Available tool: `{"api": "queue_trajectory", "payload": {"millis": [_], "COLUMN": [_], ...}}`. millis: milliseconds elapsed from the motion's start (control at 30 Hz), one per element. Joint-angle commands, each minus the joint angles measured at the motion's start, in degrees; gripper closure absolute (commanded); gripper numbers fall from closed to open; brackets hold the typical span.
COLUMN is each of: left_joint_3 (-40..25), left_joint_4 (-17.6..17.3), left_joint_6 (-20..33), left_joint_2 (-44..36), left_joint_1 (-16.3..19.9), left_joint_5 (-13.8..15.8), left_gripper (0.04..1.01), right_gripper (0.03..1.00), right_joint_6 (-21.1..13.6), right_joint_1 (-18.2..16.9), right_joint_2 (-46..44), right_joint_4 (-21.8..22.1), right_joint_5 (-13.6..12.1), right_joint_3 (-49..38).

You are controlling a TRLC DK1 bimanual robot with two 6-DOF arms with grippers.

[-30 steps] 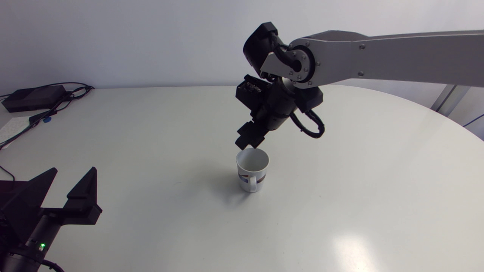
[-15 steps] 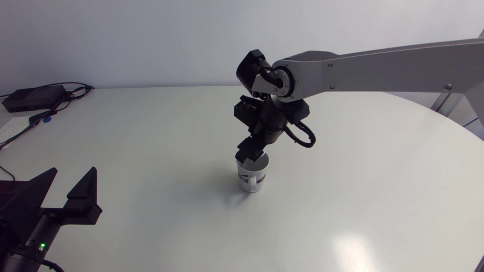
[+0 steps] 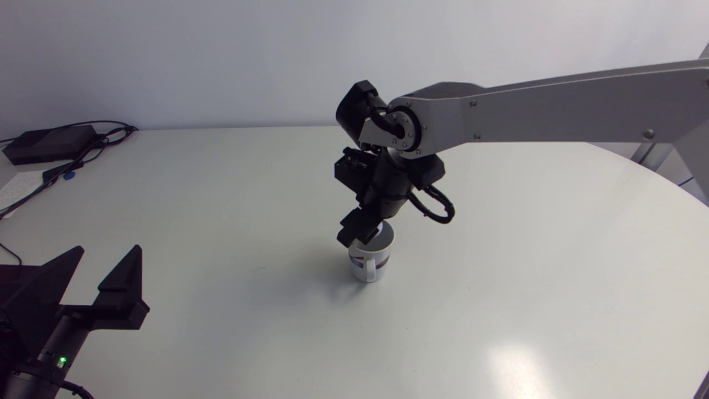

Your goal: Pick up the white golf ball from the table and place it into the cup.

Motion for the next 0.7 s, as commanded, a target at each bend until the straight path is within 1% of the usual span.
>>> {"api": "queue_trajectory", "payload": {"millis": [0,33,100,133,267,367,533,567,667], "left_joint_3": [-1.2,-1.2,-1.2,-1.2,-1.2,-1.2,-1.2,-1.2,-1.2], "left_joint_4": [0.4,0.4,0.4,0.4,0.4,0.4,0.4,0.4,0.4], "left_joint_6": [-0.3,-0.3,-0.3,-0.3,-0.3,-0.3,-0.3,-0.3,-0.3], "left_joint_2": [-0.8,-0.8,-0.9,-0.8,-0.8,-0.8,-0.8,-0.8,-0.8], "left_joint_1": [0.4,0.4,0.4,0.4,0.4,0.3,0.4,0.4,0.3], "left_joint_5": [0.1,0.1,0.1,0.1,0.1,0.1,0.1,0.1,0.1], "left_gripper": [0.052,0.052,0.052,0.052,0.052,0.052,0.052,0.052,0.052], "right_gripper": [0.474,0.459,0.374,0.348,0.338,0.269,0.246,0.210,0.146], "right_joint_6": [1.1,1.1,1.2,1.2,1.2,1.2,1.2,1.2,1.4], "right_joint_1": [0.6,0.6,0.6,0.5,0.2,0.1,-0.1,-0.2,-1.1], "right_joint_2": [1.2,1.3,1.3,1.3,1.4,1.2,-3.2,-4.5,-8.8], "right_joint_4": [0.5,0.6,0.7,0.7,1.3,1.5,2.3,2.5,2.9], "right_joint_5": [0.2,0.3,0.3,0.3,0.4,0.4,0.9,0.9,1.0], "right_joint_3": [-1.5,-1.6,-1.8,-2.0,-2.7,-3.0,-2.8,-2.8,-2.7]}}
